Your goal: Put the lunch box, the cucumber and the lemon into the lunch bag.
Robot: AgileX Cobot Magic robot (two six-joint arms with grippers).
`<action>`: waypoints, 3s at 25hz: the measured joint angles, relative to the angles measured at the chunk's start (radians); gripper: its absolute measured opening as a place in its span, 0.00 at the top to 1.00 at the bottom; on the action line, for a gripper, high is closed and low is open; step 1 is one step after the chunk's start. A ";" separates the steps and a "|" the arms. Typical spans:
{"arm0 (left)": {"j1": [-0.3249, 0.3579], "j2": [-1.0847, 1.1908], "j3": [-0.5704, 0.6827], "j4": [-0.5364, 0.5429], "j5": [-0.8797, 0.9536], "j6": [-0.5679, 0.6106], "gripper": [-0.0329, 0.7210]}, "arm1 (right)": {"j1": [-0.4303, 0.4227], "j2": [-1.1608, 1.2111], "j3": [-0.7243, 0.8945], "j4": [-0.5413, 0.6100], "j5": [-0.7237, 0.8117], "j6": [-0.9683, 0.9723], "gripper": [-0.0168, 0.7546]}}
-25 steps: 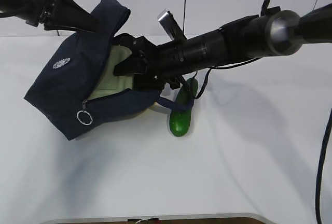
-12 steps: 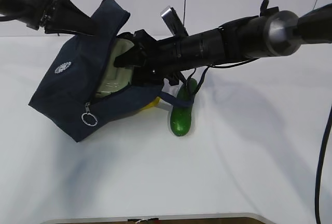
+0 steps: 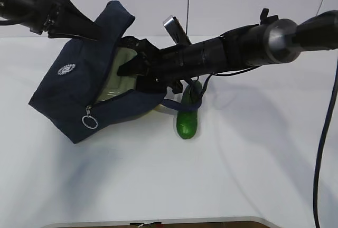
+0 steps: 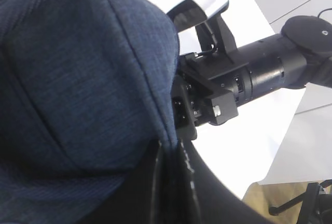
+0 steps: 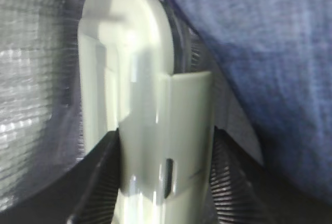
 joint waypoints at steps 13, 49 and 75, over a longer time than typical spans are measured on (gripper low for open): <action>0.000 0.000 0.000 0.000 0.015 0.002 0.94 | 0.000 0.000 0.000 -0.067 -0.026 0.087 0.46; 0.000 0.002 0.000 0.000 0.065 0.004 0.94 | -0.092 0.000 -0.011 -0.098 0.328 -0.104 0.42; 0.012 0.005 0.000 -0.038 0.101 -0.173 0.94 | -0.117 -0.291 -0.011 -1.052 0.280 0.410 0.42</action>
